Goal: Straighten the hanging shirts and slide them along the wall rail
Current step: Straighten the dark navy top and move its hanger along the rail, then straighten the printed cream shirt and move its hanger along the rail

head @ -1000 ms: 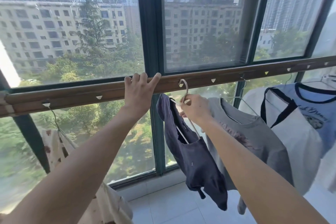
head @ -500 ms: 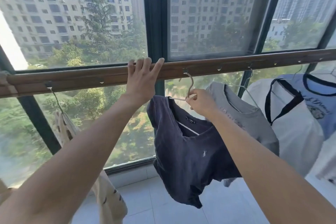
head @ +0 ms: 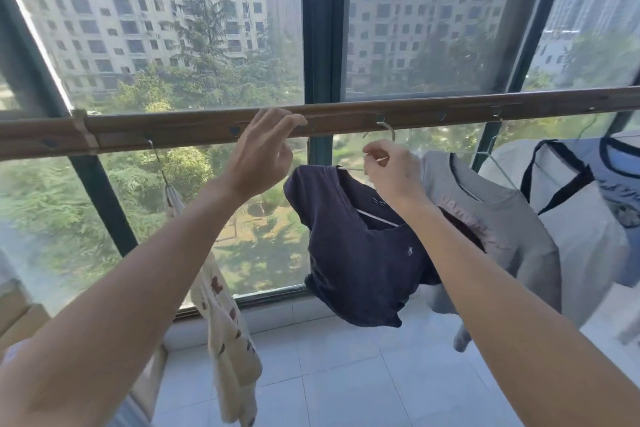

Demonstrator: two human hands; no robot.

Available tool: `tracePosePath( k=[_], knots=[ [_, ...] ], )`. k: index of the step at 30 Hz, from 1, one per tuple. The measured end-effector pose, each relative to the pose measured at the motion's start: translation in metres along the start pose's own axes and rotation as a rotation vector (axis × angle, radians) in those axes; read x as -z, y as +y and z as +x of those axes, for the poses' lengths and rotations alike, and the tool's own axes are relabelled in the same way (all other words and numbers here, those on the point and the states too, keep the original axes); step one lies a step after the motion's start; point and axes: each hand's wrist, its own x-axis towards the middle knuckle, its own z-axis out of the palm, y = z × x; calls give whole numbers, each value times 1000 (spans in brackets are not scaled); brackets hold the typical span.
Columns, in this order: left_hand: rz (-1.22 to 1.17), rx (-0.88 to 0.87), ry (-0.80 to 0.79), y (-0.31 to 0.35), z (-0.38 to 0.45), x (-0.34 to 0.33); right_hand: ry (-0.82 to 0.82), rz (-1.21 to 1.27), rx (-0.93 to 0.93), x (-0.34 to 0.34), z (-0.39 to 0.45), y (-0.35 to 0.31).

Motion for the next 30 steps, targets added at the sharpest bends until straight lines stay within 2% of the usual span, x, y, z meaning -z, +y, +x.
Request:
tracePosePath(
  k=[6,13,16,21,23,30],
  knots=[
    [6,165,37,-40,-58,67,-186,118,42,-52,-29,-51],
    [111,351,-15,-86,-149,157,-376,183,113,-128,-67,-138],
    [149,422,-52,-99,-184,181,-492,139,109,-159,-85,-166],
    [141,449,-103,-104,-215,196,-834,-83,-5,-196,-105,-185],
    [138,456,-127,-109,-219,195,-858,-96,3,-205,-107,-183],
    [128,483,-210,-118,-202,172,-781,-192,108,-197,-74,-153]
  ],
)
